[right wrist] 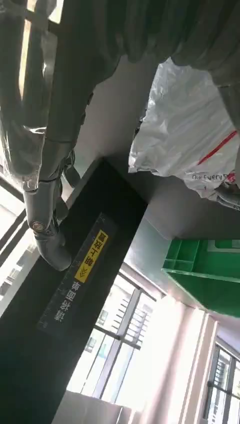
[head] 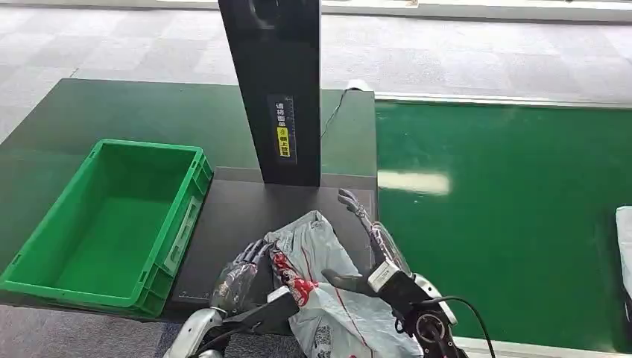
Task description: Moved the parcel from conveyor to table for the left to box.
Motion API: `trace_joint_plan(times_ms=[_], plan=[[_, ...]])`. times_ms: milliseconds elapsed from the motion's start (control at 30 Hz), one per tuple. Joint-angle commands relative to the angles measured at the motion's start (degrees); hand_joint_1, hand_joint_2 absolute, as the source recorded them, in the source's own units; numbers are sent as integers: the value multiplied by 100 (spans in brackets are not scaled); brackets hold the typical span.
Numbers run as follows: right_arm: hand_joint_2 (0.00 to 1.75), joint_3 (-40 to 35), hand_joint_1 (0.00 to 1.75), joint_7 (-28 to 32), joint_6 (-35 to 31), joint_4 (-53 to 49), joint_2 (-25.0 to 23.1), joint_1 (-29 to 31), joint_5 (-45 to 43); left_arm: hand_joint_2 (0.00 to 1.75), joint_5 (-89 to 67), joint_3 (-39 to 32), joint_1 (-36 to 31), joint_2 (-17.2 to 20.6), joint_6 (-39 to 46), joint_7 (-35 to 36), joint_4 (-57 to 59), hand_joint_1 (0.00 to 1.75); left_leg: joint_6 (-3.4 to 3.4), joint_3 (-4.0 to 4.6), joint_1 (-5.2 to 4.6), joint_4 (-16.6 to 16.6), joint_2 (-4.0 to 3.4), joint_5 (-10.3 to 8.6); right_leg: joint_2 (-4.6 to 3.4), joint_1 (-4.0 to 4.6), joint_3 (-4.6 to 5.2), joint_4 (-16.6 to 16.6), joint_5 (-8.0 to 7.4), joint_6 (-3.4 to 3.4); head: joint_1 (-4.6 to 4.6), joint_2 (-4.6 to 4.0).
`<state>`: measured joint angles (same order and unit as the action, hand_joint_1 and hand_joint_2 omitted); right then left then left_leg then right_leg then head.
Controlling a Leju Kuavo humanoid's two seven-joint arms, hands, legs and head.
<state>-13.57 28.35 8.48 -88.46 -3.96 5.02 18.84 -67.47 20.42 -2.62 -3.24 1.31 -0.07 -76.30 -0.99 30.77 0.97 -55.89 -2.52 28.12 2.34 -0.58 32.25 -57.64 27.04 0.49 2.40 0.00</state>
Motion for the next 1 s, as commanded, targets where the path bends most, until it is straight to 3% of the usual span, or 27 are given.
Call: trace_joint_plan(times_ms=[33, 267, 300, 333, 833, 1000], plan=[[175, 132, 0, -27, 3, 59, -10, 30, -18, 175, -69, -131, -14, 21, -53, 73, 491, 0, 6, 1, -3, 6, 13, -5, -13, -3, 1, 6, -6, -1, -2, 0], [175, 98, 0, -29, 23, 93, 3, 40, -15, 175, -352, -311, 46, -62, 11, 344, 430, 0, 4, -2, -2, 5, 8, -3, -13, -3, -2, 4, -4, -2, -2, 0], [175, 98, 0, -29, 23, 93, 3, 40, -15, 175, -352, -311, 46, -62, 11, 344, 430, 10, 7, 3, -1, 10, 13, -8, -22, -2, 4, 9, -10, -4, -2, 0], [175, 77, 0, -25, 31, 140, 16, 89, -24, 175, -307, -376, 88, -79, 62, 304, 391, 169, 5, 0, -1, 7, 8, -6, -20, -2, 1, 7, -8, -4, 0, 0], [175, 43, 0, -27, 33, 293, 41, 183, -24, 175, 184, -524, 190, -69, 432, -274, 78, 175, 7, 1, -2, 6, 6, -1, -23, -2, 1, 6, -5, -1, 0, 0], [175, 50, 0, -26, 39, 272, 55, 161, -18, 175, 434, -636, 222, -101, 900, -495, -153, 175, 8, 10, -1, 6, 10, -5, -28, -1, 10, 6, -9, -3, 0, 0]])
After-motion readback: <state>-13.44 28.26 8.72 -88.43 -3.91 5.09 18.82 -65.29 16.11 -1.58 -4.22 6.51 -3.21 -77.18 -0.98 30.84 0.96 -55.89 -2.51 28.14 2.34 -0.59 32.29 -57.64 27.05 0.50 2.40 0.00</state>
